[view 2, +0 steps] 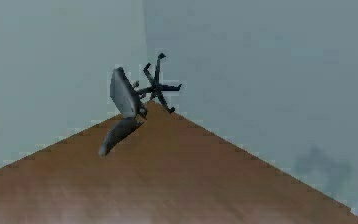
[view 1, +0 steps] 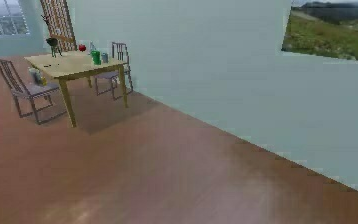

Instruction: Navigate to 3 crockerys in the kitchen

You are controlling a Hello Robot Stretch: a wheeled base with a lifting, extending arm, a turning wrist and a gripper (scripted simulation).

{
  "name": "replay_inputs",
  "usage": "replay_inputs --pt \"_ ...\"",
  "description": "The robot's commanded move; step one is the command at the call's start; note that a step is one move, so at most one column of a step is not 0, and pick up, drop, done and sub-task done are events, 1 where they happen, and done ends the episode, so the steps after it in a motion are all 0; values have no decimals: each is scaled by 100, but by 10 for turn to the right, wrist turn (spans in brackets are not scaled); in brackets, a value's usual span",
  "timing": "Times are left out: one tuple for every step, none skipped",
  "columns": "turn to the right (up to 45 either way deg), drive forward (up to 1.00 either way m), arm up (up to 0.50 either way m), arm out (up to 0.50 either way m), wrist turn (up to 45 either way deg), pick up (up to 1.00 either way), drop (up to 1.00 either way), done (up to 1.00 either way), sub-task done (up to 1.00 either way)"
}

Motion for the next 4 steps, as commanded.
replay_inputs --pt "-240 0 0 0 0 0 0 0 0" --pt "0 100 0 0 0 0 0 0 0" --pt "0 100 0 0 0 0 0 0 0" --pt "-120 0 0 0 0 0 0 0 0"
